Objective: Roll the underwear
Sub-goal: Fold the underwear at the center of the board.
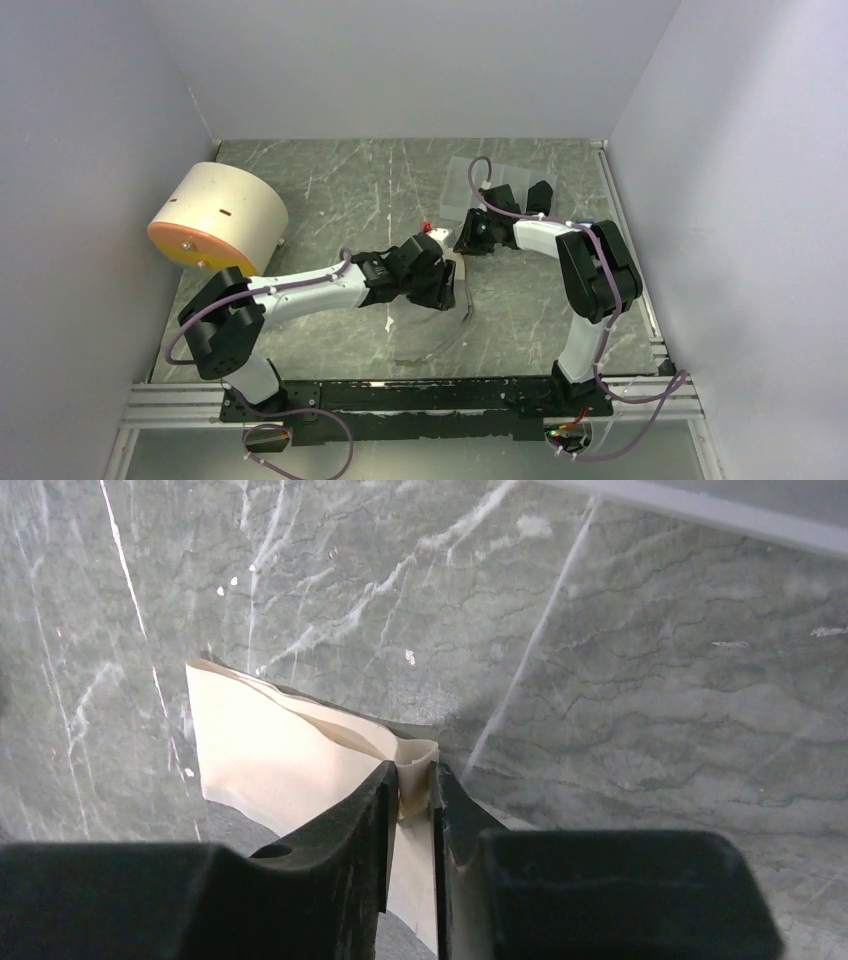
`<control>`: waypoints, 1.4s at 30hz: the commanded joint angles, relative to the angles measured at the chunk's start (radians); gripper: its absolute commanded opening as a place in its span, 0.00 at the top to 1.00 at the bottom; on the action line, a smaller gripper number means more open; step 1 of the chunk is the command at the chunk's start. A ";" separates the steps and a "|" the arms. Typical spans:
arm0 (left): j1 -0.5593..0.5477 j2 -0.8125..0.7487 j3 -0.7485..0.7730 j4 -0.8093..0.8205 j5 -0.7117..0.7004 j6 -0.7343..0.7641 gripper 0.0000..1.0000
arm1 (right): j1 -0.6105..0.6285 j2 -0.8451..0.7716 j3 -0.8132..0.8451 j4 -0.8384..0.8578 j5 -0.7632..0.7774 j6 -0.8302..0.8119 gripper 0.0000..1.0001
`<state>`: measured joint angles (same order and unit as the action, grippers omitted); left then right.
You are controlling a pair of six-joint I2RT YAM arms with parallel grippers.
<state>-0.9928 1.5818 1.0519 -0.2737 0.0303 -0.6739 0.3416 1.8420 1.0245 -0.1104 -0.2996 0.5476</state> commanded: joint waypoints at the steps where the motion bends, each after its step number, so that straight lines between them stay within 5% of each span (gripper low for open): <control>1: -0.021 0.021 0.044 0.024 -0.029 0.004 0.45 | 0.004 0.021 0.026 -0.018 0.034 -0.031 0.80; 26: -0.183 0.400 0.433 -0.250 -0.295 -0.002 0.40 | 0.004 0.034 0.054 -0.055 -0.005 -0.061 0.87; 42: -0.220 0.401 0.383 -0.120 -0.431 -0.069 0.53 | -0.002 0.051 0.048 -0.049 -0.031 -0.052 0.88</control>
<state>-1.1973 2.0171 1.4574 -0.4728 -0.3321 -0.7067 0.3416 1.8664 1.0557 -0.1452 -0.3248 0.5056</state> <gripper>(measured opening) 0.485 0.122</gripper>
